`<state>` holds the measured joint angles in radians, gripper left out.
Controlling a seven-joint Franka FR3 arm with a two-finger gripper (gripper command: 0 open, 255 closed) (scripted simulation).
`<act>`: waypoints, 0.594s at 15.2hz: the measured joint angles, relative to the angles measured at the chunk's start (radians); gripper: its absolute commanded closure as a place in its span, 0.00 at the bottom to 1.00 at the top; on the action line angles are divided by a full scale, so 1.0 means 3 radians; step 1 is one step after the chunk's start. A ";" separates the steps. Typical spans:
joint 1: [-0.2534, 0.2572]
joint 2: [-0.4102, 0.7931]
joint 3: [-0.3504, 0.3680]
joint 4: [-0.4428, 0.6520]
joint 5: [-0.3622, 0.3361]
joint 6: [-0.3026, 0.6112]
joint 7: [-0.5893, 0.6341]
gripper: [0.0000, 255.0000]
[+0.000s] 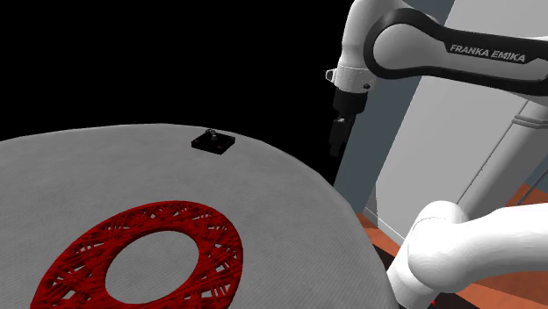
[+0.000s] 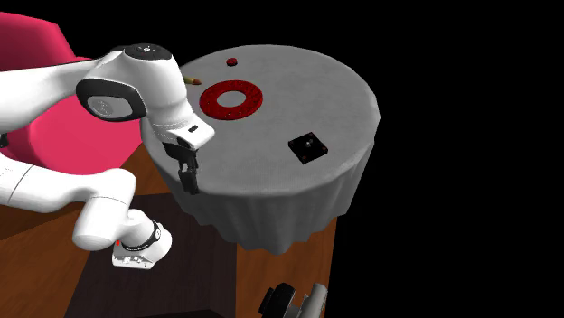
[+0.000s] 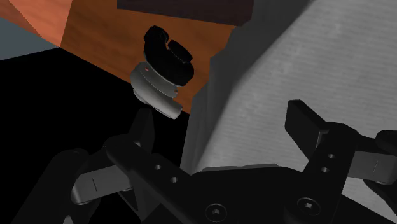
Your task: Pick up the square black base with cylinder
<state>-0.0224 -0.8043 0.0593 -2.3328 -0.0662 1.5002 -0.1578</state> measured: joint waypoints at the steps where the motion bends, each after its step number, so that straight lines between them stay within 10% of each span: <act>1: 0.0000 0.0000 0.0000 0.0000 0.0000 0.0000 0.0000 0.00; 9: 0.0035 0.0862 0.0147 0.0546 0.0175 0.0329 0.0204 0.00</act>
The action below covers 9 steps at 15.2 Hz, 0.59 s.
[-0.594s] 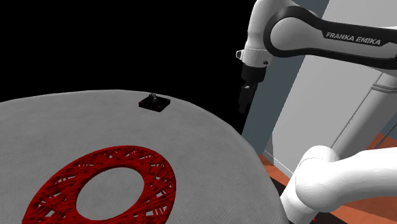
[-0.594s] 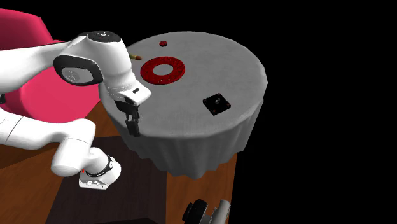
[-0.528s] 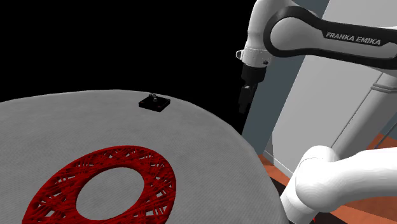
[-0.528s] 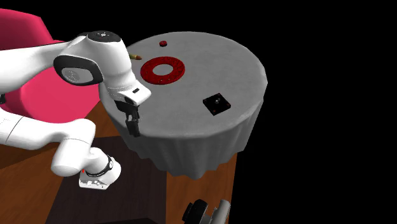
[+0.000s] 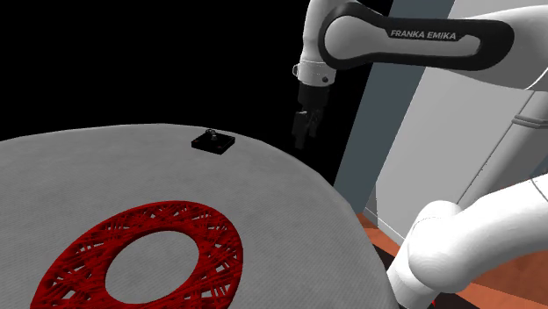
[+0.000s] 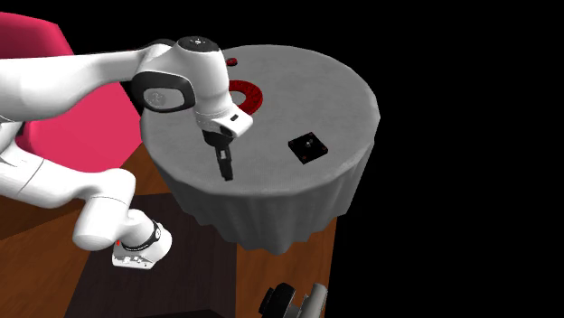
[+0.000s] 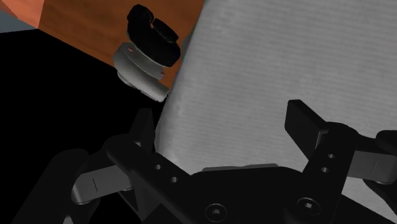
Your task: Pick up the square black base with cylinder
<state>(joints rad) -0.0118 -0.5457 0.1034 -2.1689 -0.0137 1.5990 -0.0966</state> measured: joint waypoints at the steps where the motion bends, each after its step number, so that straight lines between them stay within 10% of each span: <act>1: 0.0000 0.0115 0.0008 0.0079 0.0014 0.0040 0.0013 0.00; 9: 0.0029 0.1131 0.0137 0.0965 0.0095 0.0204 0.0199 0.00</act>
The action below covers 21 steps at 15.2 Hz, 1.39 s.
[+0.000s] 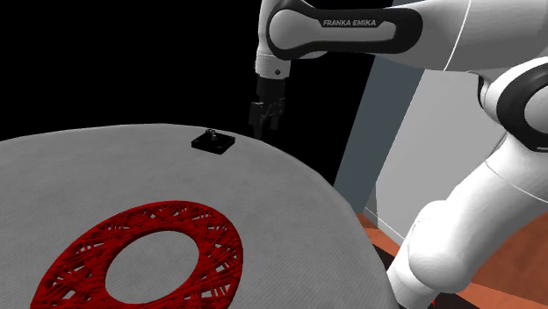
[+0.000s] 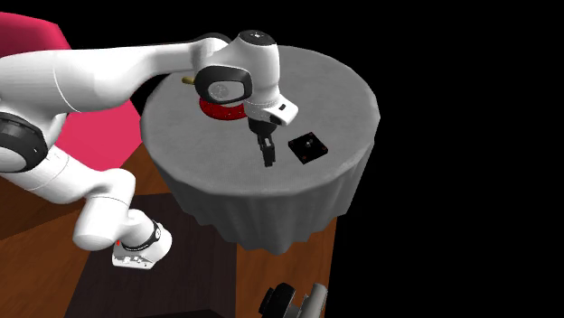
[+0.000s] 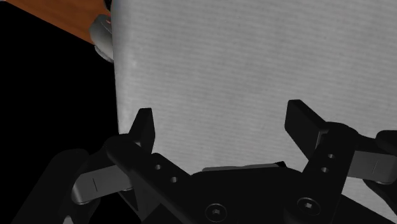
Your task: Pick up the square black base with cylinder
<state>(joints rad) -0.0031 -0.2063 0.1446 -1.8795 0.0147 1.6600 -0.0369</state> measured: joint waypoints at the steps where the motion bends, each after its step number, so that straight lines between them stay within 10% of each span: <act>1: 0.0010 0.0110 0.0019 0.0121 0.0008 -0.0007 0.0032 0.00; 12: 0.0164 0.1629 0.0148 0.1985 -0.0049 -0.0299 0.0298 0.00; 20: 0.0176 0.1730 0.0151 0.1819 -0.0051 -0.0026 0.0310 0.00; 21: 0.0175 0.1731 0.0151 0.1799 -0.0050 -0.0006 0.0308 1.00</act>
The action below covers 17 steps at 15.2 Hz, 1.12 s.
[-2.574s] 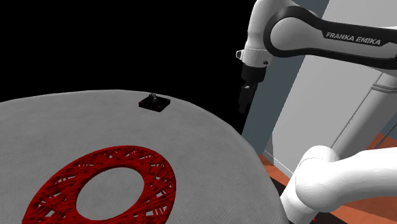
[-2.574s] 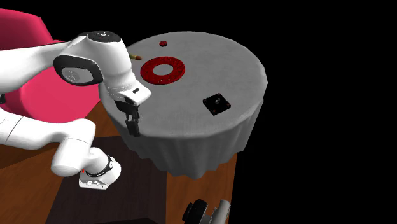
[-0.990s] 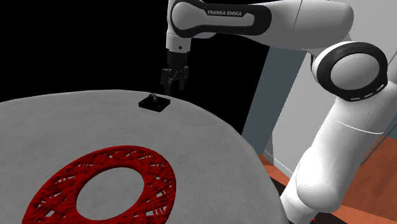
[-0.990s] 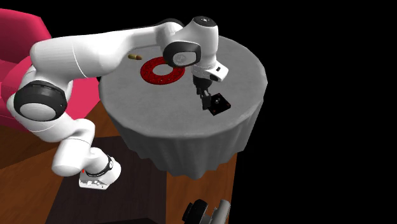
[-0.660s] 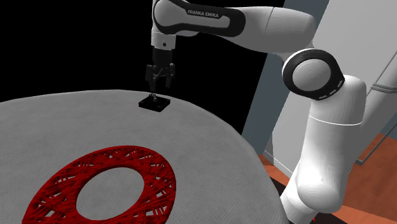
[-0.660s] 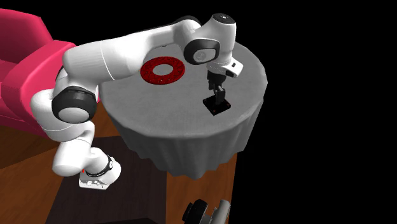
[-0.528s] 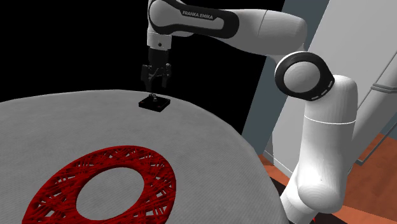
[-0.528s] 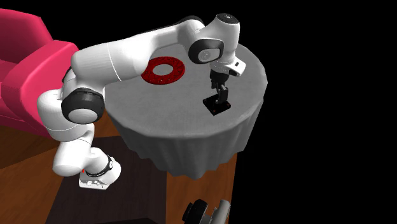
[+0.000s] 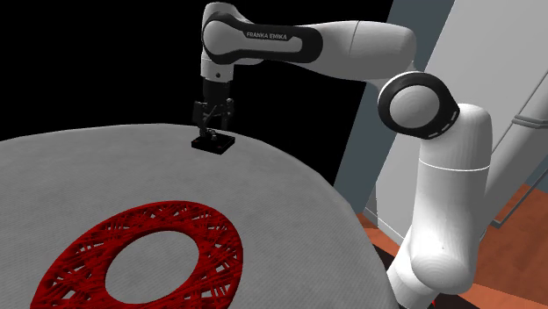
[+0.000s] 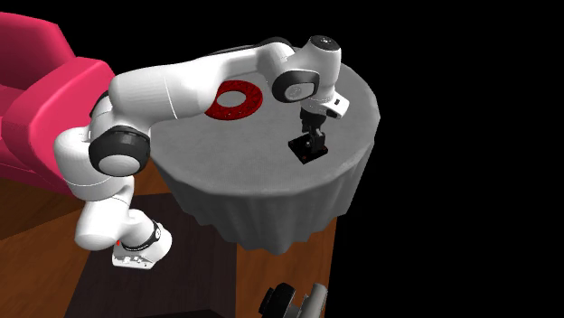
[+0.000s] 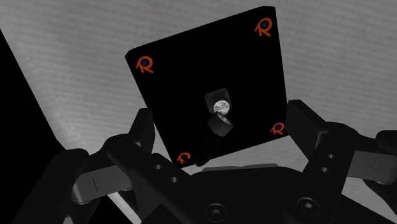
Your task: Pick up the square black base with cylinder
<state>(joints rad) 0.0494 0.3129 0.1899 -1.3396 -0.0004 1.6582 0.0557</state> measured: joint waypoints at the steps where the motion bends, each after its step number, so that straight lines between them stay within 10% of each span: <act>1: -0.0001 0.0000 0.0000 -0.0009 0.0000 0.0010 -0.0001 1.00; 17: 0.0015 0.0070 0.0002 0.0341 -0.0013 -0.0270 0.0012 1.00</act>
<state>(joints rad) 0.0538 0.3339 0.1905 -1.2373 -0.0043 1.5773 0.0593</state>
